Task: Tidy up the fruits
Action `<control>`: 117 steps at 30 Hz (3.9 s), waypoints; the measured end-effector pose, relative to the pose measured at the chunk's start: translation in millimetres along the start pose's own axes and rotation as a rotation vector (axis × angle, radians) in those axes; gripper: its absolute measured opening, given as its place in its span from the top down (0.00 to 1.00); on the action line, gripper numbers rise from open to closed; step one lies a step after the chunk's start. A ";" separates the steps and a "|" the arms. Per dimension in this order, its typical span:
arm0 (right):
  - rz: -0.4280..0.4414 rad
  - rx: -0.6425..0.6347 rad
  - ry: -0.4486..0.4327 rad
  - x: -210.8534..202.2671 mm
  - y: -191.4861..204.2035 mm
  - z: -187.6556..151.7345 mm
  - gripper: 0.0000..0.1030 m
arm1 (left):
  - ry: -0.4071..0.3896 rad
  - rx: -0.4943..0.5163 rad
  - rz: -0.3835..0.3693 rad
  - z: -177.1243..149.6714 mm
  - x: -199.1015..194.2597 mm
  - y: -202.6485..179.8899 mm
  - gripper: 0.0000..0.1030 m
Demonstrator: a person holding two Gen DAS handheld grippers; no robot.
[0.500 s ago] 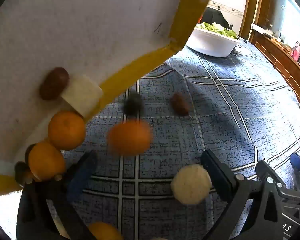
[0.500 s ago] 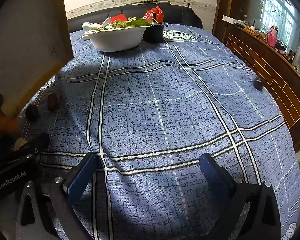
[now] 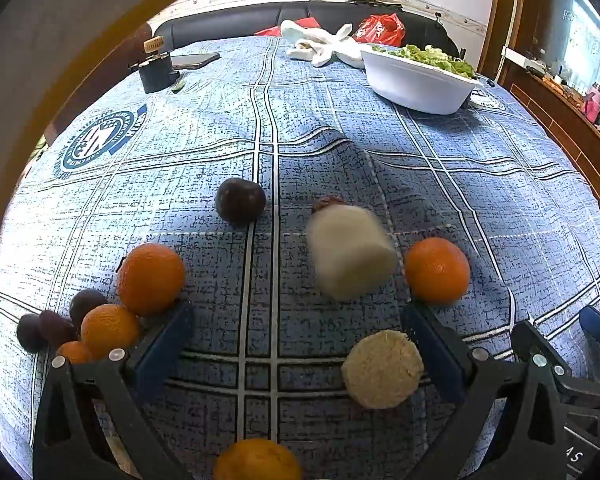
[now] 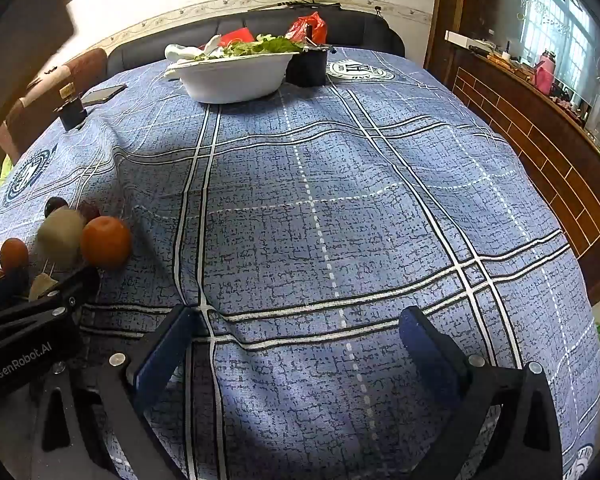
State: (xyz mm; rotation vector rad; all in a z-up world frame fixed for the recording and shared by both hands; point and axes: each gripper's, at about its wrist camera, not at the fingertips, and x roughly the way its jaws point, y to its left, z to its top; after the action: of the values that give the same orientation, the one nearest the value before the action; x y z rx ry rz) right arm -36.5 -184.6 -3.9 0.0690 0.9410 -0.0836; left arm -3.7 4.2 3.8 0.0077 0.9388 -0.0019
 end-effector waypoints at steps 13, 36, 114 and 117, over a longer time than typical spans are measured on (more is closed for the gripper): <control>0.001 0.001 0.000 0.3 0.3 0.3 0.00 | 0.004 0.001 -0.001 3.2 7.1 -1.8 0.00; 0.001 0.000 0.000 0.3 0.6 0.3 0.00 | 0.003 0.000 -0.002 2.8 7.0 -0.7 0.00; 0.012 0.001 0.017 -6.9 0.8 -6.8 0.00 | 0.060 0.072 -0.057 -4.4 0.1 2.3 0.00; 0.015 0.001 0.024 -8.1 0.1 -8.0 0.00 | 0.072 0.065 -0.050 -6.6 -2.0 0.6 0.00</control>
State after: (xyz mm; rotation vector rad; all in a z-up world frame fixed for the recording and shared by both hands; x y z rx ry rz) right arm -47.7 -183.4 -2.1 0.0779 0.9643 -0.0697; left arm -10.3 4.9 1.5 0.0448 1.0106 -0.0788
